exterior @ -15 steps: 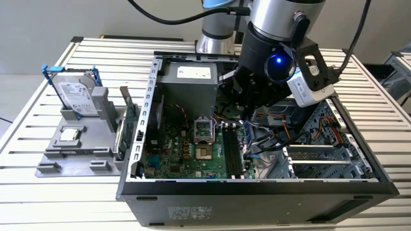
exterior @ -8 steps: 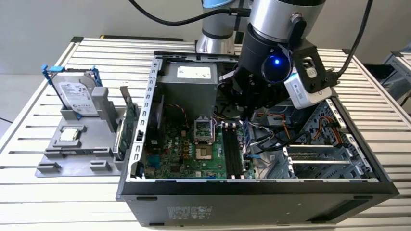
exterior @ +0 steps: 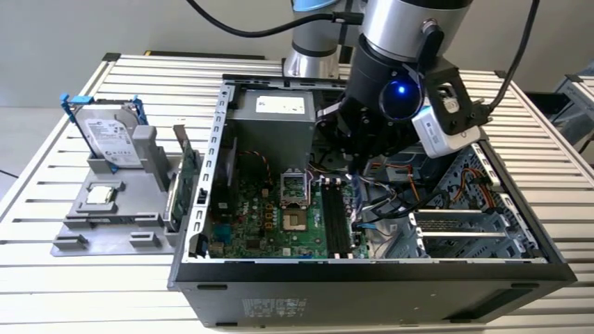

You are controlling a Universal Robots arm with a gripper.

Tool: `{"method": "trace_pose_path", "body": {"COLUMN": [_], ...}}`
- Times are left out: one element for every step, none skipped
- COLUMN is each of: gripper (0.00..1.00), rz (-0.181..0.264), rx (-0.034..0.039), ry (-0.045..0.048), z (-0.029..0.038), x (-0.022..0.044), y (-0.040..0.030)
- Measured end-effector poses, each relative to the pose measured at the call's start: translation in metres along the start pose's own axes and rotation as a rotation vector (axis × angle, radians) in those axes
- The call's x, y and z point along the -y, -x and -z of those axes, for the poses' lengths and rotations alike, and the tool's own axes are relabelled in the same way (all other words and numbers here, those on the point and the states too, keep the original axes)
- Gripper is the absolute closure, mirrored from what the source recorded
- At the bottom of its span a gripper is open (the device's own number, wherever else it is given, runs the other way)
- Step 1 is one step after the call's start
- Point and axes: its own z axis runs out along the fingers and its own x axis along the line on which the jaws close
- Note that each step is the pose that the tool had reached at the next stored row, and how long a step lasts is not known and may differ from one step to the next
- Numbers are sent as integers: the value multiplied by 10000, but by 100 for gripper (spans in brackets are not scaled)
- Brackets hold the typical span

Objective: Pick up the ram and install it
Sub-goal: 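Insert the ram into the slot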

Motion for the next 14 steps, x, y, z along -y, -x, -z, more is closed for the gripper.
{"method": "trace_pose_path", "body": {"gripper": [100,100,100,100,100,100,100,100,100,100,100,100,100,100], "rz": [-1,-1,0,6,16,34,70,111,147,170,185,202,214,225], "rx": [0,1,0,0,0,0,-1,-2,-3,-4,-4,-5,-5,-6], "ry": [-1,2,2,2,1,1,0,0,-1,0,-1,0,0,-1], "z": [0,-4,-7,-10,-12,-16,-22,-29,-33,-41,-50,-58,-66,-75], "x": [0,-1,-2,-2,-2,-3,-3,-3,-4,-3,-3,-3,-3,-3], "y": [8,13,20,30,41,50,55,59,61,61,62,64,66,67]}}
